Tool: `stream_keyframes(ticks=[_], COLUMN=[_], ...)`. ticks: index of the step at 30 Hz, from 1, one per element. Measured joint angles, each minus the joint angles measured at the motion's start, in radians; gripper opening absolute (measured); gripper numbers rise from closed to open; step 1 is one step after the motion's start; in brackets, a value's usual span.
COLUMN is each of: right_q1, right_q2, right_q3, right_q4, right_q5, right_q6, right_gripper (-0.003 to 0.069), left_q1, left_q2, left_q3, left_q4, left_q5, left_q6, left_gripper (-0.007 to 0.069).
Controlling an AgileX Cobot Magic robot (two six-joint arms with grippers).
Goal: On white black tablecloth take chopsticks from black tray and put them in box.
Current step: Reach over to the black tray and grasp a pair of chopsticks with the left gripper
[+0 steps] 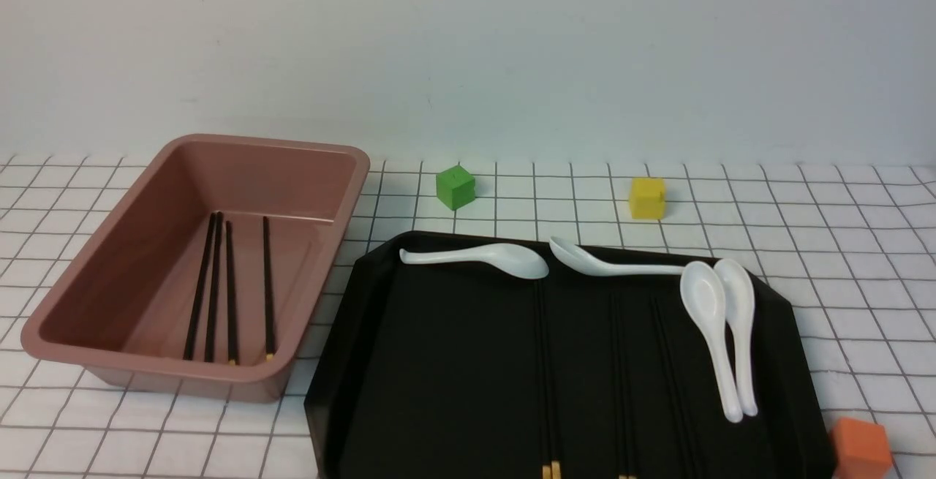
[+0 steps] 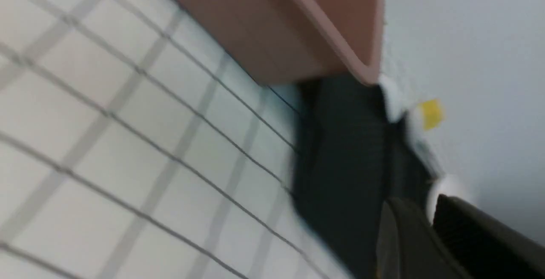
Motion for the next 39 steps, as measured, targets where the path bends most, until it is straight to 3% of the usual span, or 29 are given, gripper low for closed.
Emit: stream_keyframes(ticks=[1, 5, 11, 13, 17, 20, 22, 27, 31, 35, 39], right_q1=[0.000, 0.000, 0.000, 0.000, 0.000, 0.000, 0.000, 0.000, 0.000, 0.000, 0.000], right_q2=[0.000, 0.000, 0.000, 0.000, 0.000, 0.000, 0.000, 0.000, 0.000, 0.000, 0.000], right_q3=[0.000, 0.000, 0.000, 0.000, 0.000, 0.000, 0.000, 0.000, 0.000, 0.000, 0.000], right_q4=[0.000, 0.000, 0.001, 0.001, 0.001, 0.001, 0.001, 0.001, 0.001, 0.001, 0.001], right_q5=[0.000, 0.000, 0.000, 0.000, 0.000, 0.000, 0.000, 0.000, 0.000, 0.000, 0.000], right_q6=[0.000, 0.000, 0.000, 0.000, 0.000, 0.000, 0.000, 0.000, 0.000, 0.000, 0.000], right_gripper=[0.0240, 0.0240, 0.0240, 0.0240, 0.0240, 0.0240, 0.0240, 0.0240, 0.0240, 0.0240, 0.0240], left_q1=[0.000, 0.000, 0.004, 0.005, 0.006, 0.006, 0.006, 0.006, 0.006, -0.080, -0.275], left_q2=[0.000, 0.000, 0.000, 0.000, 0.003, 0.090, 0.216, 0.626, 0.931, 1.101, 1.201], left_q3=[0.000, 0.000, 0.000, -0.014, -0.156, -0.291, -0.377, -0.562, -0.698, -0.788, -0.881], left_q4=[-0.122, -0.327, -0.495, -0.545, -0.568, -0.529, -0.430, -0.095, 0.065, 0.044, 0.031], left_q5=[0.007, 0.008, -0.063, -0.062, -0.043, 0.036, 0.162, 0.556, 0.754, 0.772, 0.706], left_q6=[-0.060, -0.153, -0.163, -0.100, 0.153, 0.315, 0.365, 0.359, 0.366, 0.417, 0.365], left_gripper=[0.0123, 0.0127, 0.0129, 0.0129, 0.0078, -0.0013, -0.0013, -0.0013, -0.0013, -0.0013, -0.0013])
